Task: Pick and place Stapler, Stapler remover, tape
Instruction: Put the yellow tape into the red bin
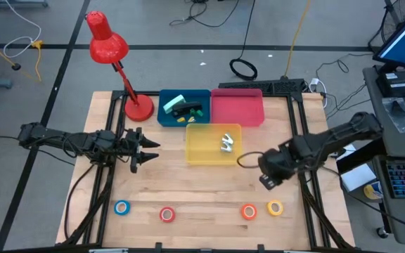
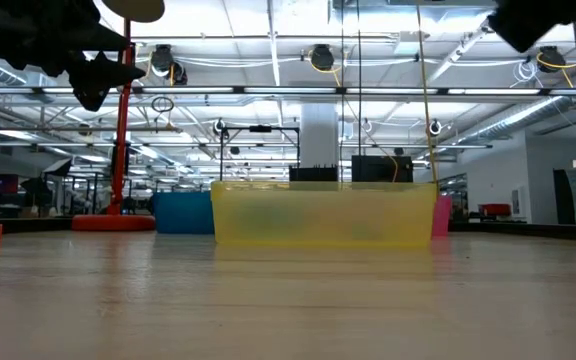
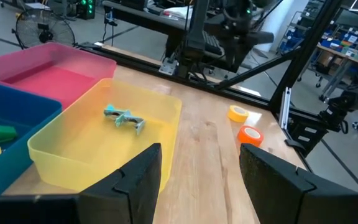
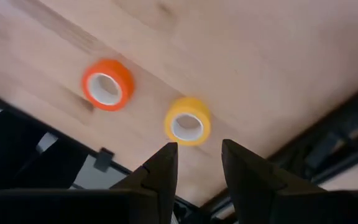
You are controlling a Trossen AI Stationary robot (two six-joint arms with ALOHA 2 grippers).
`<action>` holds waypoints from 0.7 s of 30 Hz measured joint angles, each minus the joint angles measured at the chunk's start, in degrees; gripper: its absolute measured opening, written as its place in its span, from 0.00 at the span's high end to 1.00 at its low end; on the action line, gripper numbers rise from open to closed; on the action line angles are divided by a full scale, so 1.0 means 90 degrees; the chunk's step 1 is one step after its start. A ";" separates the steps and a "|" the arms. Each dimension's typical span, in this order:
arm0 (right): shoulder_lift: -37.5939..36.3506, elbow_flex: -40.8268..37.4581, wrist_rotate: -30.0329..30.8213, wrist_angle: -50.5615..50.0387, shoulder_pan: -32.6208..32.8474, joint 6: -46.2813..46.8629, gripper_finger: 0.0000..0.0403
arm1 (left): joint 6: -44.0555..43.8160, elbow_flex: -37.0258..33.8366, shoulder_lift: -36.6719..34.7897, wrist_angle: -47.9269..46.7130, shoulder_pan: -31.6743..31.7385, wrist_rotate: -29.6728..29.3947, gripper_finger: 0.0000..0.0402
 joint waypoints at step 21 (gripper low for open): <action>-0.0005 -0.2661 -0.0016 0.3911 0.1703 0.2906 0.71 | -0.0097 0.0000 0.0002 -0.0020 0.0000 -0.0007 0.46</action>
